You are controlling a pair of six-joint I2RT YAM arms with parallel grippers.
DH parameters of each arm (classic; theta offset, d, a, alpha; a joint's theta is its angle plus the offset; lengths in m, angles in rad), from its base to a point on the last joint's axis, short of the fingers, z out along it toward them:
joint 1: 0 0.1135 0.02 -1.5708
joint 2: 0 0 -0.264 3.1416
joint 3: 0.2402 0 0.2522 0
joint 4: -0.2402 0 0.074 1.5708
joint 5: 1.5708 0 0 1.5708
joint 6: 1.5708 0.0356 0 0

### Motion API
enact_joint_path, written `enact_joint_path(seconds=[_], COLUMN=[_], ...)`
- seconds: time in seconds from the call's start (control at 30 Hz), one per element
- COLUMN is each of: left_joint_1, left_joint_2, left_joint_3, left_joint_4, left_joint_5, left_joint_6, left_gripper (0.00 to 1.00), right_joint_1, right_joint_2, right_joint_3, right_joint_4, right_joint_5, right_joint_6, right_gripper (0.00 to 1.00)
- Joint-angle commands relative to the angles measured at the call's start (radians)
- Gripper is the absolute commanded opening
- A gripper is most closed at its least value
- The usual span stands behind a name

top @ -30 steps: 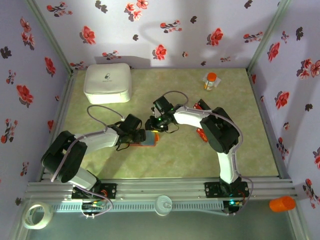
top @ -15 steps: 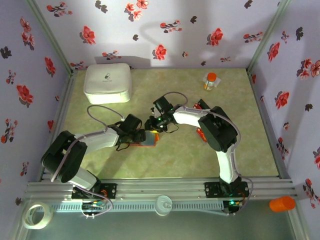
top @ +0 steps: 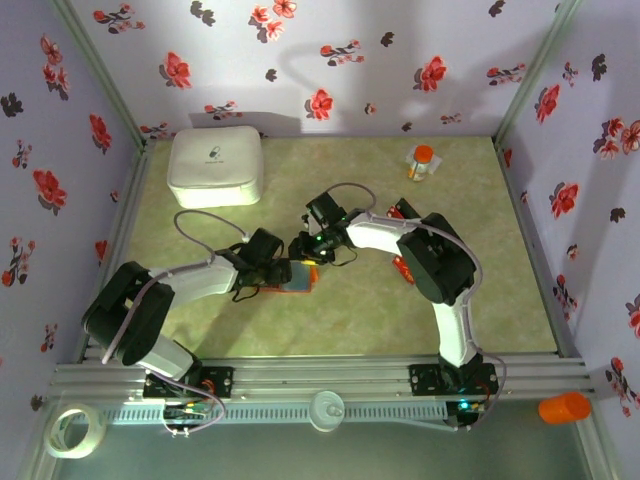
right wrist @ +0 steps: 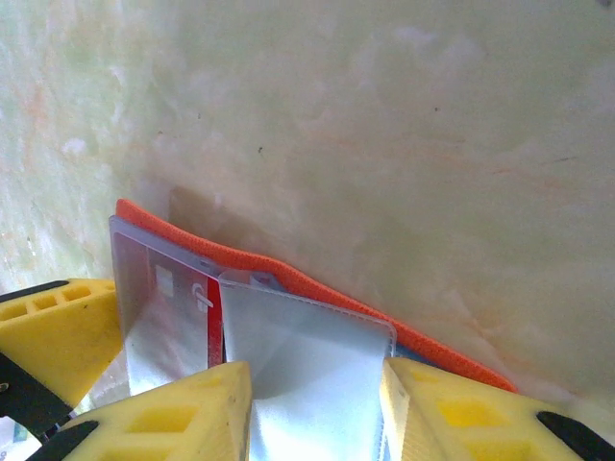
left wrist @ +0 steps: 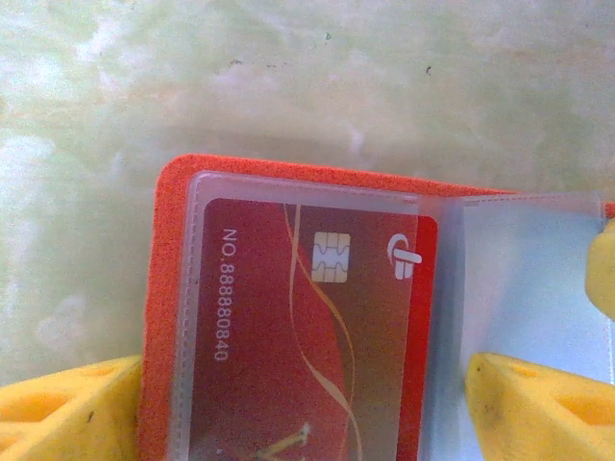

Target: Put the credit cards into the card holder

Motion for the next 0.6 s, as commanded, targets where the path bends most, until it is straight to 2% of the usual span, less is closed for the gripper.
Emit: enact_joint_path(seconds=[0.0, 0.57], left_joint_1=[-0.008, -0.008], left_joint_2=[0.049, 0.052], left_joint_3=[-0.034, -0.034], left_joint_4=[0.045, 0.047], left_joint_5=[0.044, 0.043], left_joint_6=[0.011, 0.012], left_gripper=[0.82, 0.82], right_joint_1=[-0.004, -0.012], right_joint_2=[-0.021, -0.04], right_joint_3=[-0.013, -0.037], right_joint_4=[-0.038, -0.023], right_joint_5=[0.028, 0.045], right_joint_6=[-0.02, -0.017], right_gripper=[0.42, 0.47])
